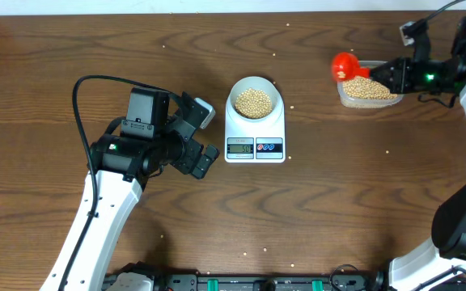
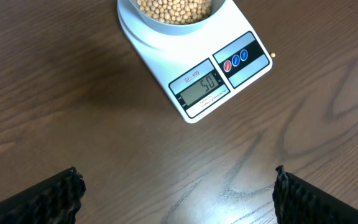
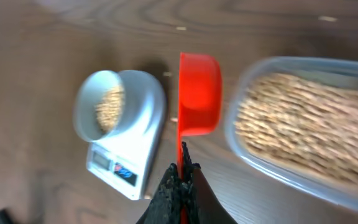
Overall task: Scoop item into bowl and weigh 50g on scale
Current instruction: 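Move the red scoop right back to the bean tub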
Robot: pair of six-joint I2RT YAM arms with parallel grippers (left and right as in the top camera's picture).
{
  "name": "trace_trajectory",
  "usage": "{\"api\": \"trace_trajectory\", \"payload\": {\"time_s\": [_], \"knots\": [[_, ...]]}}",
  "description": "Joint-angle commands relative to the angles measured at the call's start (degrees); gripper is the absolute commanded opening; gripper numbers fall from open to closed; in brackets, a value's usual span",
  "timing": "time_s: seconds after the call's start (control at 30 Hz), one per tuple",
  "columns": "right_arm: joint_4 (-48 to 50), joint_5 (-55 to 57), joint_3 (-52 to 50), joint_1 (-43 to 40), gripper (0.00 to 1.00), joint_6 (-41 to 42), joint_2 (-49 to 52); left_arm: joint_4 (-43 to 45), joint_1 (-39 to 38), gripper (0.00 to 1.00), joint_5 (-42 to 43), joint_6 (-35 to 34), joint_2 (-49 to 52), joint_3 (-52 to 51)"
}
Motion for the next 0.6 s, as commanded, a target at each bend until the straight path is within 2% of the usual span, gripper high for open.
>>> {"api": "trace_trajectory", "payload": {"time_s": [0.0,0.3,0.57], "knots": [[-0.26,12.70,0.52,-0.33,0.01,5.55,-3.72,-0.11,-0.17,0.99,0.74,0.74,-0.42,1.14],[-0.31,38.01,0.52,4.46,0.01,9.01,-8.74,-0.11,-0.17,0.99,0.74,0.74,-0.42,1.14],[-0.74,53.00,0.52,12.09,0.01,8.98,-7.69,-0.11,-0.17,0.99,0.74,0.74,-0.42,1.14]]}}
